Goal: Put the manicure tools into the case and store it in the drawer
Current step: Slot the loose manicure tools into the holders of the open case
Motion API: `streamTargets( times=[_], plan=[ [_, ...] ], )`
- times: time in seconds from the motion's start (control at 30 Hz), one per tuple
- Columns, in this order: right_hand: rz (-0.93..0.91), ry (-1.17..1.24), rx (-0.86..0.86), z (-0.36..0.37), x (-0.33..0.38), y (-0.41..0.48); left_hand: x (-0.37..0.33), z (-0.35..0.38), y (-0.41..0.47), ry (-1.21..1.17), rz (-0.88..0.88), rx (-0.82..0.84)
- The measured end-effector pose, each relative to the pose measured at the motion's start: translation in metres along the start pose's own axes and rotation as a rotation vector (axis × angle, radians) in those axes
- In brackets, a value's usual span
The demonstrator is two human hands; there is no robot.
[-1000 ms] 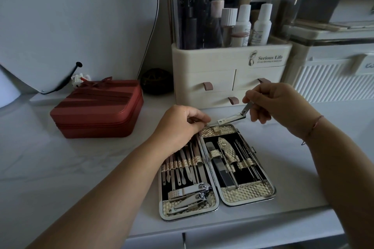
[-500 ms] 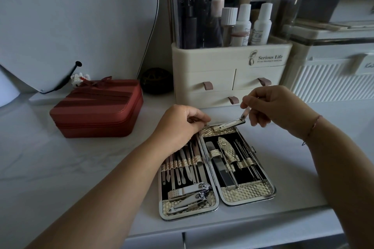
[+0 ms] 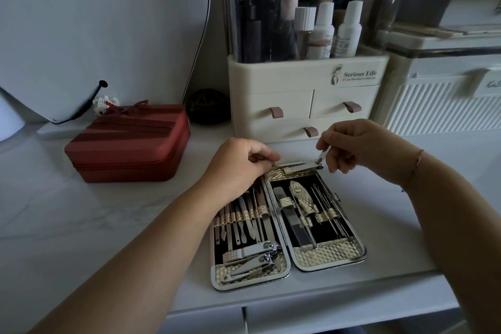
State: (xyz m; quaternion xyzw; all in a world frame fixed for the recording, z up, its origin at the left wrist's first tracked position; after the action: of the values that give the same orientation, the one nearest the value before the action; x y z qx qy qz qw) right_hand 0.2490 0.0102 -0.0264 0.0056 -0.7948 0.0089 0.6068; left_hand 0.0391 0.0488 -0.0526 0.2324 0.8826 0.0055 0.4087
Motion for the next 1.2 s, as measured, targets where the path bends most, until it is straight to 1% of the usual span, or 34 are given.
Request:
streamTargets(
  times=[0.2,0.47,0.87,1.2],
  plan=[
    [-0.009,0.049,0.000,0.002,-0.002,0.002,0.000,0.000,0.001,-0.005,-0.004,0.000],
    [-0.031,0.087,-0.049,-0.002,-0.002,0.002,0.001,0.001,0.001,-0.017,-0.001,0.012],
    [0.072,0.148,-0.067,-0.009,-0.006,0.002,0.003,0.002,0.002,-0.020,0.006,0.006],
    [-0.016,0.067,-0.059,-0.006,-0.006,0.004,0.002,0.002,0.002,-0.001,0.017,0.003]
  ],
)
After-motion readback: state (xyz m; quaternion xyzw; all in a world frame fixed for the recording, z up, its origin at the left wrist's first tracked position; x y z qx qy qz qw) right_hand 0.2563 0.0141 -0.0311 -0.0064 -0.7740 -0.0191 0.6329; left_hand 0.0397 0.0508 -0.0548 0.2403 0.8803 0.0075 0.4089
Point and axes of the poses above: each hand's wrist, its own y-axis towards the middle knuckle, its own z-axis out of the palm, x = y × z, the point moved 1 cm from there along y, towards the middle knuckle, and after that the axes turned 8 degrees about y, right-handed, at the moved point
